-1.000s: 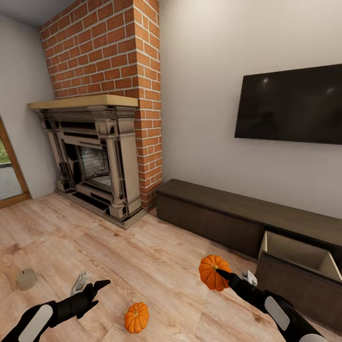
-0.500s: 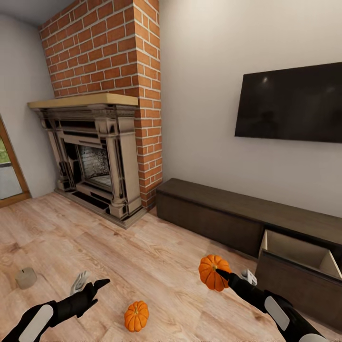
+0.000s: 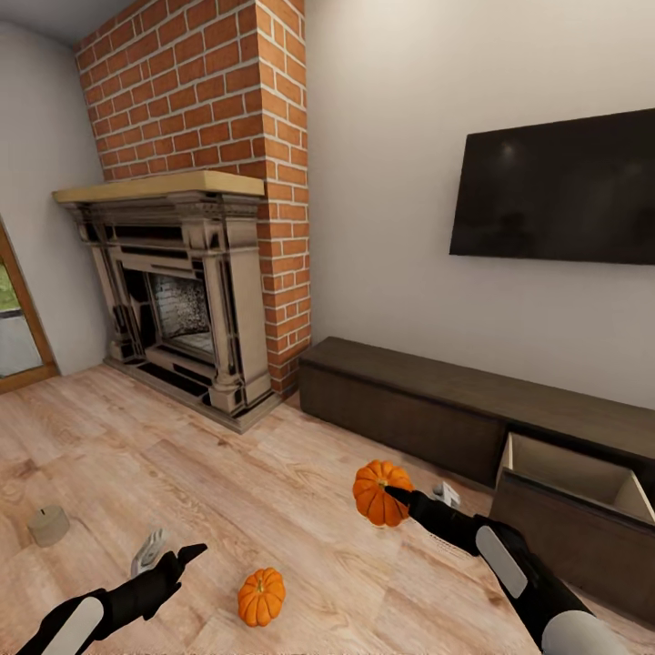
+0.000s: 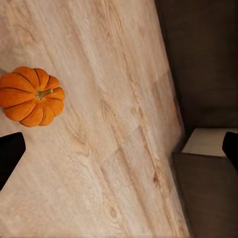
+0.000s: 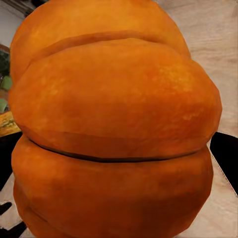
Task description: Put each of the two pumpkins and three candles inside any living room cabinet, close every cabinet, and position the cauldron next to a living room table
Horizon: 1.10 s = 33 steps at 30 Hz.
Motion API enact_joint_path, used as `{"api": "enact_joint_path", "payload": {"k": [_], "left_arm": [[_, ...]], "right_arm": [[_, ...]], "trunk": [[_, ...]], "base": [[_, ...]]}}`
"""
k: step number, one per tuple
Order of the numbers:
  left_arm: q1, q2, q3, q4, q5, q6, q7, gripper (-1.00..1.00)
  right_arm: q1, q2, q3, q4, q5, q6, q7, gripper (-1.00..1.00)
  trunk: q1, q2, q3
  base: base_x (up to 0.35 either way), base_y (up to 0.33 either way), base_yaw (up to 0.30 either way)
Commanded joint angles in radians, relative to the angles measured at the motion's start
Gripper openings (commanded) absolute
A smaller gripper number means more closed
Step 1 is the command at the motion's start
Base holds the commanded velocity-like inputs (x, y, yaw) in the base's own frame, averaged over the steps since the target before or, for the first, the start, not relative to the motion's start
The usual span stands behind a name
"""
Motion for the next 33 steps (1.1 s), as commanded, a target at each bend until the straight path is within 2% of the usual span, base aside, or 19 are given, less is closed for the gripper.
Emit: {"api": "enact_joint_path", "payload": {"k": [1,3,7,16,19,22,24,27,28,29,30,33], "left_arm": [[0.0,-0.001,0.004,0.002,0.005,0.003,-0.001,1.0],[0.0,-0.001,0.003,0.004,0.004,-0.003,-0.001,1.0],[0.0,0.0,0.003,0.006,0.005,-0.006,-0.003,1.0],[0.0,0.001,0.005,0.007,0.016,0.003,-0.016,1.0],[0.0,0.002,0.006,0.008,0.023,0.011,-0.036,1.0],[-0.001,0.004,0.007,0.01,0.025,0.037,-0.076,1.0],[-0.004,0.011,0.011,0.006,0.03,0.079,-0.09,1.0],[-0.029,0.027,0.016,0.004,0.064,0.157,-0.094,1.0],[-0.039,0.032,0.021,0.008,0.087,0.175,-0.095,1.0],[-0.048,0.041,0.033,0.012,0.128,0.191,-0.095,1.0],[-0.051,0.044,0.041,0.016,0.154,0.197,-0.096,1.0],[-0.056,0.052,0.054,0.048,0.2,0.205,-0.096,1.0]], "right_arm": [[-0.011,0.007,0.004,-0.015,-0.004,0.009,-0.03,-1.0],[-0.035,0.032,0.004,-0.035,-0.005,0.014,-0.098,-1.0],[-0.046,0.058,0.003,-0.044,-0.005,0.006,-0.142,-1.0],[-0.051,0.061,0.0,-0.069,-0.01,0.021,-0.143,-1.0],[-0.051,0.058,0.0,-0.072,-0.01,0.023,-0.138,-1.0],[-0.051,0.055,0.0,-0.072,-0.012,0.025,-0.118,-1.0],[-0.051,0.055,0.0,-0.072,-0.017,0.026,-0.088,-1.0],[-0.051,0.055,0.0,-0.072,-0.023,0.027,-0.069,-1.0],[-0.051,0.055,0.0,-0.072,-0.024,0.027,-0.066,-1.0],[-0.051,0.056,0.0,-0.072,-0.025,0.027,-0.064,-1.0],[-0.051,0.056,0.0,-0.072,-0.025,0.027,-0.063,-1.0],[-0.051,0.06,0.0,-0.072,-0.025,0.027,-0.062,-1.0]], "trunk": [[0.004,-0.008,-0.004],[0.011,-0.022,-0.011],[0.027,-0.05,-0.023],[0.061,-0.113,-0.051],[0.073,-0.134,-0.061],[0.084,-0.155,-0.07],[0.092,-0.169,-0.076],[0.103,-0.19,-0.086],[0.107,-0.197,-0.089],[0.111,-0.204,-0.092],[0.115,-0.211,-0.095],[0.126,-0.232,-0.105]], "base": [[0.0,0.0,0.0],[0.0,0.0,0.0],[0.0,0.0,0.0],[0.0,0.0,0.0],[0.0,0.0,0.0],[0.0,0.0,0.0],[0.0,0.0,0.0],[0.0,0.0,0.0],[0.0,0.0,0.0],[0.0,0.0,0.0],[0.0,0.0,0.0],[0.0,0.0,0.0]]}}
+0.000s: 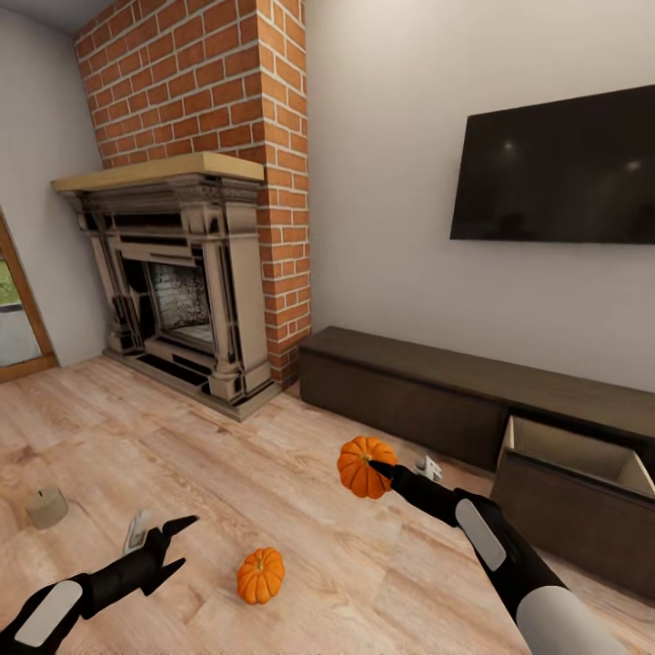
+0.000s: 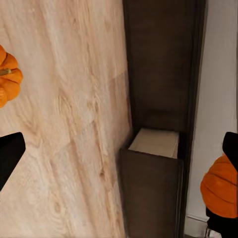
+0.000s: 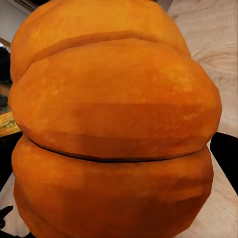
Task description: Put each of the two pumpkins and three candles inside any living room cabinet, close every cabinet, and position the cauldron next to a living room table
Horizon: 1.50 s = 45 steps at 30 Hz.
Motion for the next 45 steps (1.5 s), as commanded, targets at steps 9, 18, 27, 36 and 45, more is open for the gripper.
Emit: {"api": "enact_joint_path", "payload": {"k": [9,18,27,36,45], "left_arm": [[-0.002,0.008,0.007,0.022,0.014,0.006,-0.002,1.0],[-0.002,0.007,0.007,0.022,0.015,0.002,0.0,1.0],[-0.002,0.003,0.007,0.022,0.014,-0.004,0.008,1.0],[-0.002,0.001,0.006,0.022,0.012,-0.008,0.013,1.0],[-0.002,0.0,0.005,0.022,0.011,-0.011,0.014,1.0]], "right_arm": [[-0.001,-0.004,0.0,-0.001,-0.008,0.002,0.017,-1.0],[-0.001,-0.002,-0.001,-0.001,-0.007,-0.001,0.05,-1.0],[-0.001,0.003,0.0,-0.001,-0.007,-0.001,0.05,-1.0],[-0.001,0.001,0.0,-0.001,-0.005,-0.002,0.048,-1.0],[-0.001,0.001,0.0,0.0,-0.006,-0.003,0.048,-1.0]], "trunk": [[0.007,-0.009,-0.035],[0.011,-0.012,-0.07],[0.015,-0.014,-0.105],[0.019,-0.016,-0.14],[0.023,-0.018,-0.174]], "base": [[0.0,0.0,0.0],[0.0,0.0,0.0],[0.0,0.0,0.0],[0.0,0.0,0.0],[0.0,0.0,0.0]]}}
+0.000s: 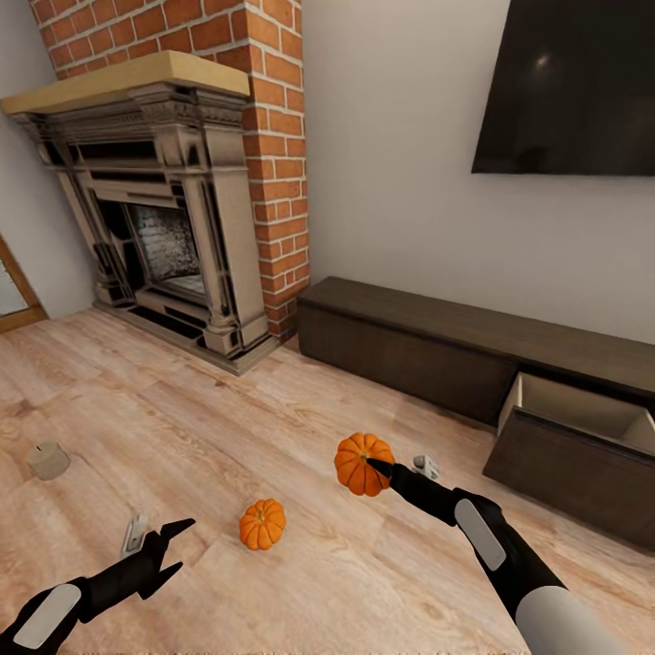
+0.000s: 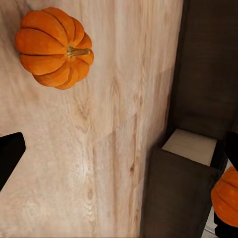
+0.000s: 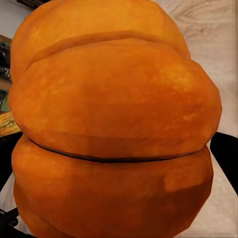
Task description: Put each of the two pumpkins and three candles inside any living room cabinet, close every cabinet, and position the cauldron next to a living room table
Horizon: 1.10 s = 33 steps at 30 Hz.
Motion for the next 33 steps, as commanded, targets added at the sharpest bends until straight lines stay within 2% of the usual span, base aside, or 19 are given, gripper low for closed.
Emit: {"api": "enact_joint_path", "payload": {"k": [1,7,11,14,22,33], "left_arm": [[-0.001,-0.001,0.004,0.0,0.0,-0.002,-0.001,1.0],[-0.001,-0.003,0.002,0.0,-0.003,-0.048,0.026,1.0],[-0.001,-0.006,0.003,-0.005,-0.005,-0.067,0.128,1.0],[-0.001,-0.02,0.002,-0.01,-0.005,-0.1,0.168,1.0],[-0.001,-0.025,0.001,-0.012,-0.005,-0.114,0.178,1.0],[-0.001,-0.024,0.0,-0.012,-0.005,-0.113,0.178,1.0]], "right_arm": [[-0.001,-0.001,0.002,0.0,-0.01,0.004,-0.001,-1.0],[-0.001,-0.001,0.002,0.0,-0.009,0.004,-0.003,-1.0],[-0.001,-0.001,0.002,0.0,-0.009,0.004,-0.008,-1.0],[-0.001,-0.001,0.003,0.0,-0.008,0.004,-0.01,-1.0],[-0.001,-0.001,0.003,0.0,-0.008,0.004,-0.012,-1.0],[-0.001,-0.001,0.004,0.001,-0.008,0.004,-0.012,-1.0]], "trunk": [[0.0,-0.001,-0.005],[0.003,-0.002,-0.028],[0.005,-0.003,-0.044],[0.006,-0.004,-0.055],[0.006,-0.004,-0.059],[0.006,-0.004,-0.059]], "base": [[0.0,0.0,0.0],[0.0,0.0,0.0],[0.0,0.0,0.0],[0.0,0.0,0.0],[0.027,0.0,0.0],[0.256,-0.084,0.0]]}}
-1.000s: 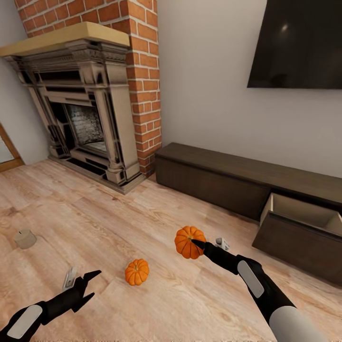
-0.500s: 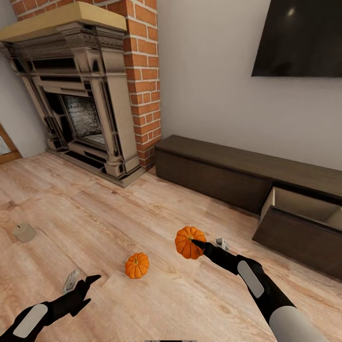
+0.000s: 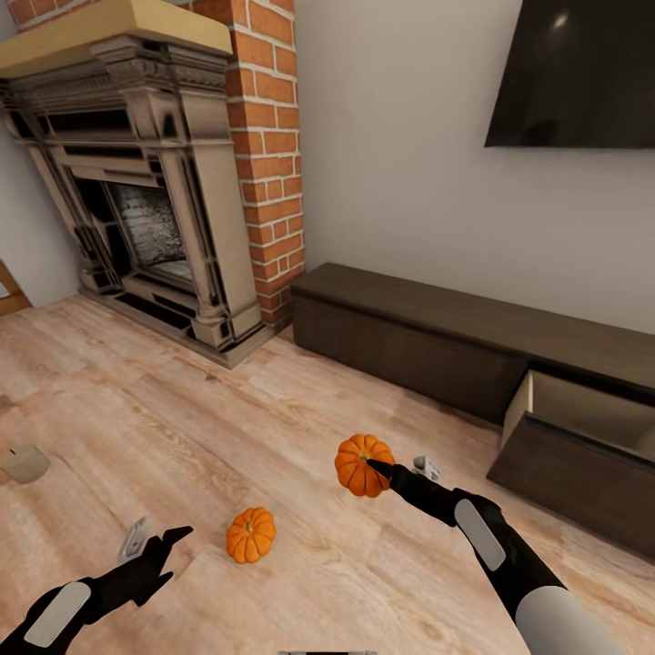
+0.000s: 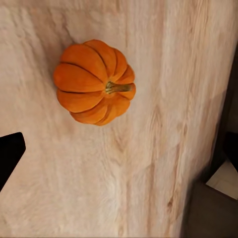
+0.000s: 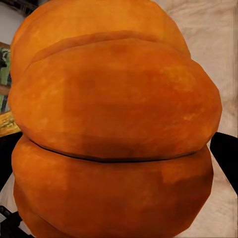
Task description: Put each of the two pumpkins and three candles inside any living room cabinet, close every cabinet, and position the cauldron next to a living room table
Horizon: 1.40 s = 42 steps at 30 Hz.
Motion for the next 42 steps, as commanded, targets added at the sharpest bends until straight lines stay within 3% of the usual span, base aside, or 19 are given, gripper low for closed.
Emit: {"api": "enact_joint_path", "payload": {"k": [1,18,30,38,42], "left_arm": [[0.0,0.0,0.005,0.0,0.002,0.008,-0.001,1.0],[0.0,0.003,0.006,0.0,0.004,0.008,-0.001,1.0],[0.0,0.003,0.009,0.0,0.009,0.009,-0.009,1.0],[0.0,0.005,0.008,0.0,0.009,0.008,-0.014,1.0],[0.0,0.004,0.008,0.0,0.008,0.007,-0.014,1.0]], "right_arm": [[-0.001,-0.001,0.003,0.0,-0.009,0.004,0.0,-1.0],[-0.001,-0.001,0.003,-0.001,-0.009,0.004,0.0,-1.0],[-0.001,-0.001,0.003,0.0,-0.007,0.004,0.0,-1.0],[-0.001,-0.004,0.011,-0.007,-0.01,0.001,0.013,-1.0],[0.0,-0.004,0.013,-0.13,-0.012,0.013,0.018,-1.0]], "trunk": [[0.0,0.0,-0.001],[0.0,0.0,-0.001],[0.0,0.0,-0.001],[0.004,-0.002,-0.032],[0.006,-0.003,-0.047]], "base": [[0.183,-0.176,0.0],[0.183,-0.091,0.0],[0.023,0.0,0.0],[0.0,0.0,0.0],[0.0,0.0,0.0]]}}
